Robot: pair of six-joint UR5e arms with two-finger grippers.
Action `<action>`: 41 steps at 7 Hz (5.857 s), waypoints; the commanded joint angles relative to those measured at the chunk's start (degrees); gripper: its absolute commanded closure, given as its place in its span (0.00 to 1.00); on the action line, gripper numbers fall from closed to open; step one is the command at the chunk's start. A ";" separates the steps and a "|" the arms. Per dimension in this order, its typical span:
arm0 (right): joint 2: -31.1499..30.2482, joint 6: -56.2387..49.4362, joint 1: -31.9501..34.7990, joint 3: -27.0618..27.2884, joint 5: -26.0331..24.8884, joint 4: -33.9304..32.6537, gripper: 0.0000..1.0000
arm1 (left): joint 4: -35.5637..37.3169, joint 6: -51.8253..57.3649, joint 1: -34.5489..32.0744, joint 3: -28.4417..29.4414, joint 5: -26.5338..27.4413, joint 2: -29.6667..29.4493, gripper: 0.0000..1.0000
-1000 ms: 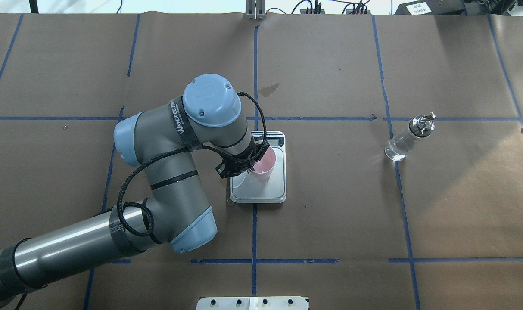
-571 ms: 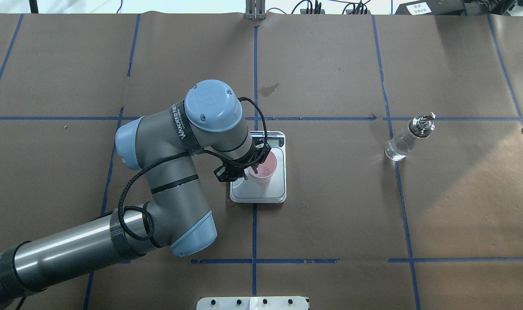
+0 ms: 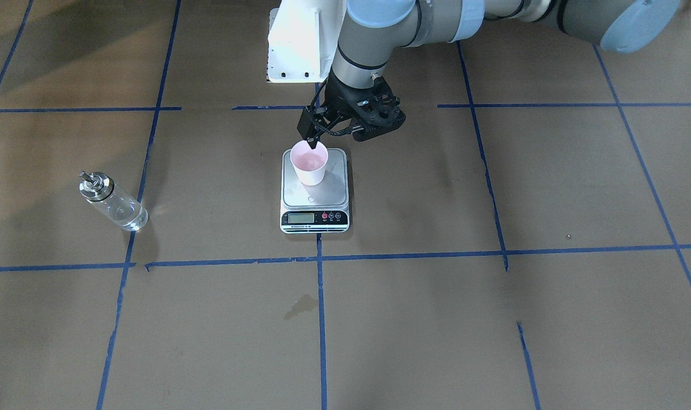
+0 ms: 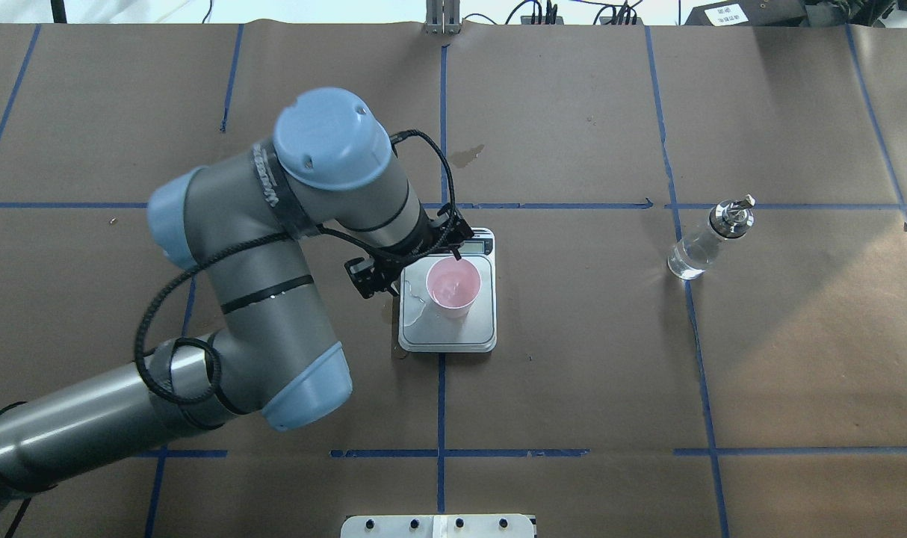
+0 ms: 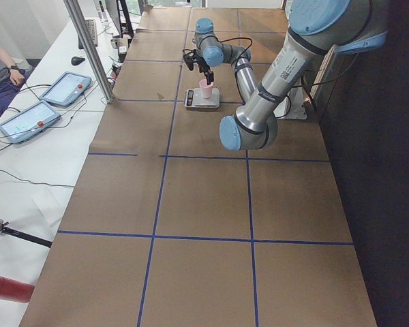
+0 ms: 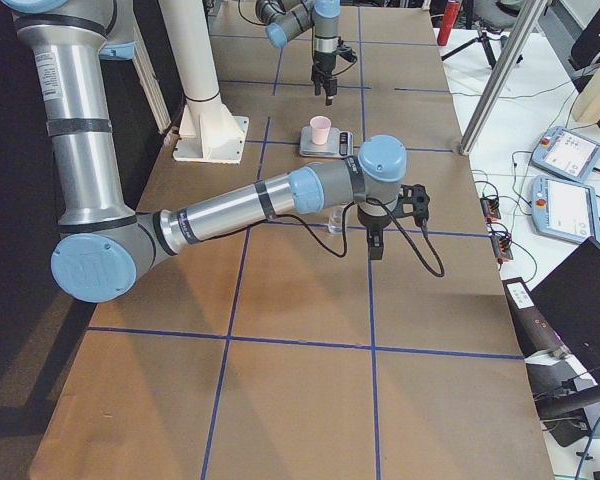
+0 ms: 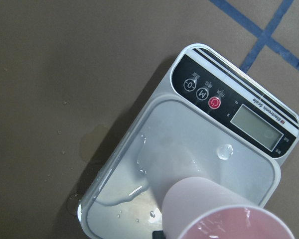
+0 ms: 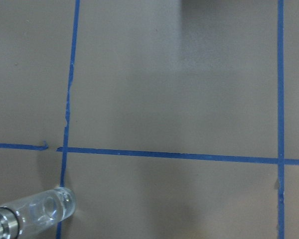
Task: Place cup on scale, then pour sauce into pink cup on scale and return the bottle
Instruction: 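Release the pink cup on the scale and raise the left gripper, then withdraw the left arm while the right gripper reaches and grasps the glass bottle, then lift the glass bottle with the right gripper and move it toward the scale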
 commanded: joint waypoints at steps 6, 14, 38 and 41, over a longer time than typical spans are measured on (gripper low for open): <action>-13.48 58.67 -51.15 31.26 -51.70 13.24 0.00 | 6.53 27.39 -16.87 -8.37 -3.37 10.37 0.00; -13.46 58.77 -66.42 4.57 -92.12 35.45 0.00 | 1.10 76.44 -33.15 -1.99 -2.66 29.63 0.00; 9.58 -20.78 -60.79 -4.52 -104.87 32.22 1.00 | -4.98 79.10 -37.55 -0.12 -1.08 34.03 0.00; 8.96 -24.55 -67.38 -4.42 -115.15 31.85 1.00 | -4.81 79.10 -37.72 -0.12 -0.99 34.12 0.00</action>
